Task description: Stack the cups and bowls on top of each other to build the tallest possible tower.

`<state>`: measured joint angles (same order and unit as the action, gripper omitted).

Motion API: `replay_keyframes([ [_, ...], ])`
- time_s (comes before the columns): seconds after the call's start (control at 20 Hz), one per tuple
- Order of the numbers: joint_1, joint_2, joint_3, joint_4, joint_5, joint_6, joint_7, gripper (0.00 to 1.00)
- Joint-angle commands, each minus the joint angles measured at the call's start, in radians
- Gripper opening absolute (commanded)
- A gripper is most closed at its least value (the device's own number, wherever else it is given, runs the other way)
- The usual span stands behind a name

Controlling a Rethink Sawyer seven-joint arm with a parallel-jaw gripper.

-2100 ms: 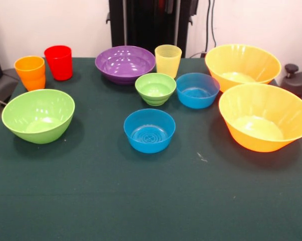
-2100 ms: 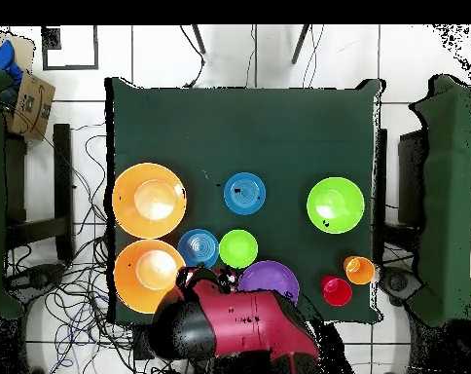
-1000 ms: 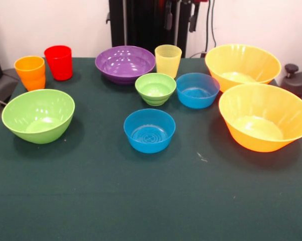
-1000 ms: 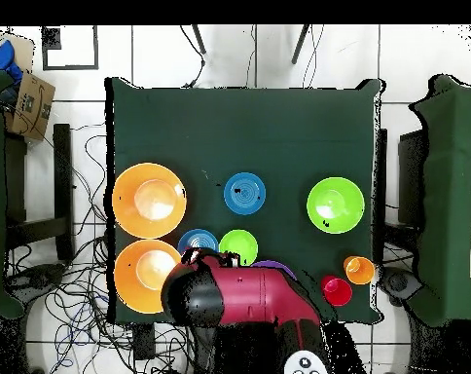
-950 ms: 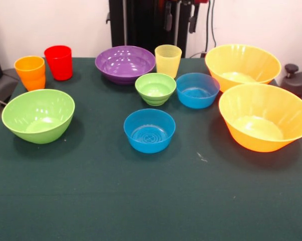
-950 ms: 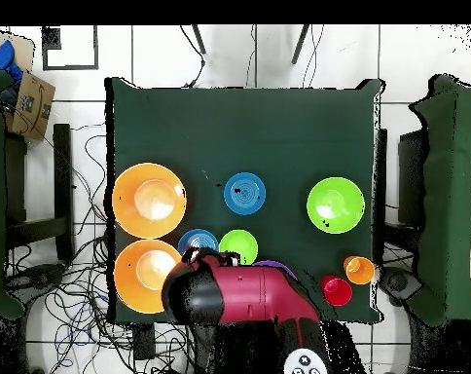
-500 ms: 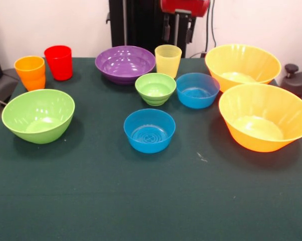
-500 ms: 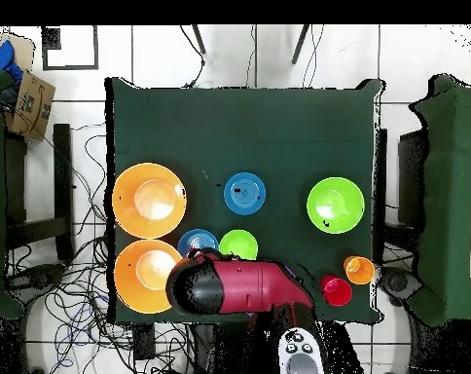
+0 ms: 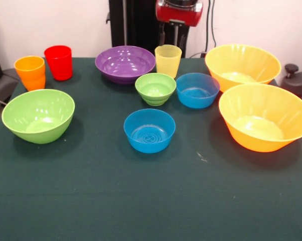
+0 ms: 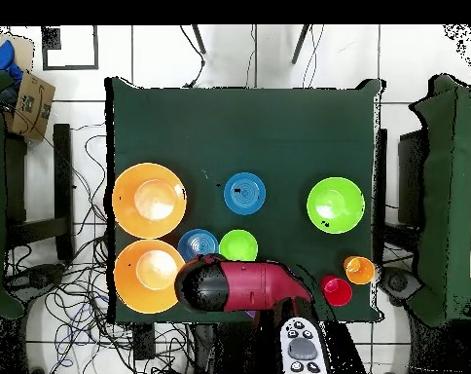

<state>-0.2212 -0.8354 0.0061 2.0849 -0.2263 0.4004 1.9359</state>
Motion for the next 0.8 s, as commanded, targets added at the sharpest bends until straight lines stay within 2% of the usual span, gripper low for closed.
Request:
replay_keyframes([
  [0.05, 0.024, 0.092, 0.009, -0.054, 0.021, -0.091, 0.157, 1.00],
  [0.55, 0.028, 0.114, 0.020, -0.045, 0.035, -0.123, 0.159, 1.00],
  [0.8, 0.035, 0.116, 0.029, -0.045, 0.049, -0.100, 0.159, 1.00],
])
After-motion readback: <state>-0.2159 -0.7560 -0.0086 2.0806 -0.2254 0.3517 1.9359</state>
